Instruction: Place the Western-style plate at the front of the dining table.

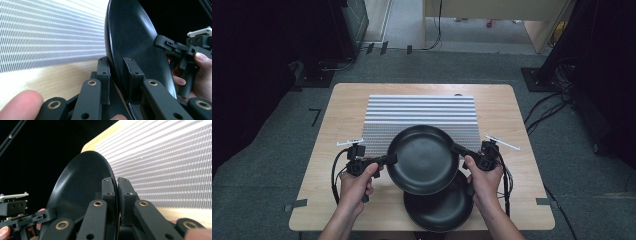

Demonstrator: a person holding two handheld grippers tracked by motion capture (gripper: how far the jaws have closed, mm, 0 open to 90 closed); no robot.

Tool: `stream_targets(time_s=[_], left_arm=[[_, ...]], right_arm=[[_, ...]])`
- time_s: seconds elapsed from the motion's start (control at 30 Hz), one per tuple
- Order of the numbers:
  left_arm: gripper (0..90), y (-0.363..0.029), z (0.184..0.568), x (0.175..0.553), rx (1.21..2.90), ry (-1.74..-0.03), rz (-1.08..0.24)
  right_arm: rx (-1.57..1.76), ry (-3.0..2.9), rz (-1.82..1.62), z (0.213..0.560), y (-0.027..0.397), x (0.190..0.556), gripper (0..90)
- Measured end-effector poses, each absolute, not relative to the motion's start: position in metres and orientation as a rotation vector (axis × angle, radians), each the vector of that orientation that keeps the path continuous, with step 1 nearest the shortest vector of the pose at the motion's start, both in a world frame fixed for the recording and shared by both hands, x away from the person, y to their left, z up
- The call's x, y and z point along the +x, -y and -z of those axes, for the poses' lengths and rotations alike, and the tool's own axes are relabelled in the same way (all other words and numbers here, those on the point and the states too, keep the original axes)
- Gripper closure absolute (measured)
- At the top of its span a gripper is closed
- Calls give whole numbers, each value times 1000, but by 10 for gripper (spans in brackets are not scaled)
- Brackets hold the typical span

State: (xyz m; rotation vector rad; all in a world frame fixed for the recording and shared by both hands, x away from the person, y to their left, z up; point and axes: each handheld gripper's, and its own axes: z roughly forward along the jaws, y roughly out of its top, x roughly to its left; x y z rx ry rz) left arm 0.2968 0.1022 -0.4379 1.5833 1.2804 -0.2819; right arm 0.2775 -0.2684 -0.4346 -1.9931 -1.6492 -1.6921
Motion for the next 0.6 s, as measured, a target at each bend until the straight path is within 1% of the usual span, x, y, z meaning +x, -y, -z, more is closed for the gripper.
stream_targets(time_s=[0.37, 0.6], left_arm=[[775, -99, 430, 339, 1571, -1309, 283], [779, -95, 433, 367, 1563, -1333, 296]], right_arm=[[-2011, 1631, 1698, 430, 269, 317, 846], [-2029, 1613, 1687, 433, 271, 343, 846]])
